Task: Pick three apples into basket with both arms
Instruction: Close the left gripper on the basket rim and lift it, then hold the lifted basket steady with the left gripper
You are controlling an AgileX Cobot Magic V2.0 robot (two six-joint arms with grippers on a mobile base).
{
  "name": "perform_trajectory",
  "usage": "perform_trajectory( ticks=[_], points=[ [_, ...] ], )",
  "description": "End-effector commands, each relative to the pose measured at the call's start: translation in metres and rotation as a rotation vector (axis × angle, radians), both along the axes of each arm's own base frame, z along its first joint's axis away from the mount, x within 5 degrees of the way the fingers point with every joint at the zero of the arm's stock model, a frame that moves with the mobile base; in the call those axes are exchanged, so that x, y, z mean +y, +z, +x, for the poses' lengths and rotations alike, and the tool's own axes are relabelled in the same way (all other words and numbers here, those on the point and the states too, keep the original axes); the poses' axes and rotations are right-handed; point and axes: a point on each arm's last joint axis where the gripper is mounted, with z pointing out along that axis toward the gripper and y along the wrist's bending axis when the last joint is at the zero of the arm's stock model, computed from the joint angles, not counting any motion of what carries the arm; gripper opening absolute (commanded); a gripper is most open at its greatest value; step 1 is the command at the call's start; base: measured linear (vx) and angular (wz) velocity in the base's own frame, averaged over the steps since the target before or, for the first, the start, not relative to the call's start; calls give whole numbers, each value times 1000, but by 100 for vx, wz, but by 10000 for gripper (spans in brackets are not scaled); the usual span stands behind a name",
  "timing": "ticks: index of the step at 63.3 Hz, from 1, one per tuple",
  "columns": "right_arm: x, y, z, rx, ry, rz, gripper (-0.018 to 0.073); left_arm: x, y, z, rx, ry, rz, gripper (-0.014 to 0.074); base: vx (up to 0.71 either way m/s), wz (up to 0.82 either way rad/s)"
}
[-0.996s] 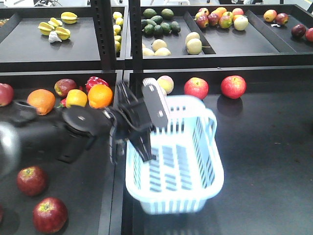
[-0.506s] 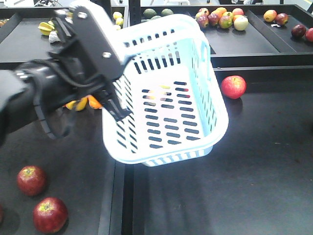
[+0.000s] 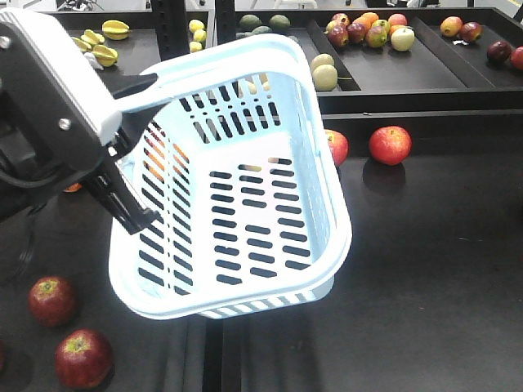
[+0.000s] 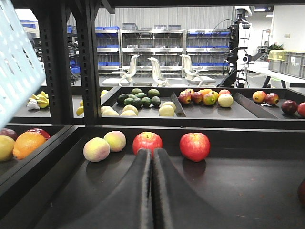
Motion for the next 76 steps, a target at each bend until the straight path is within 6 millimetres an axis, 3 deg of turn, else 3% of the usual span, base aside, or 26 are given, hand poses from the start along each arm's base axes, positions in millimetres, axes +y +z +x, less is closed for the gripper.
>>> perform_trajectory(
  ticks=[1,76],
  points=[
    [0,2,-1,-71,0,-8,-9,7,19,-5,-50,36,-55,-8,0,0],
    [0,2,-1,-71,0,-8,-9,6,18,-5,-45,27,-51,-8,0,0]
  ],
)
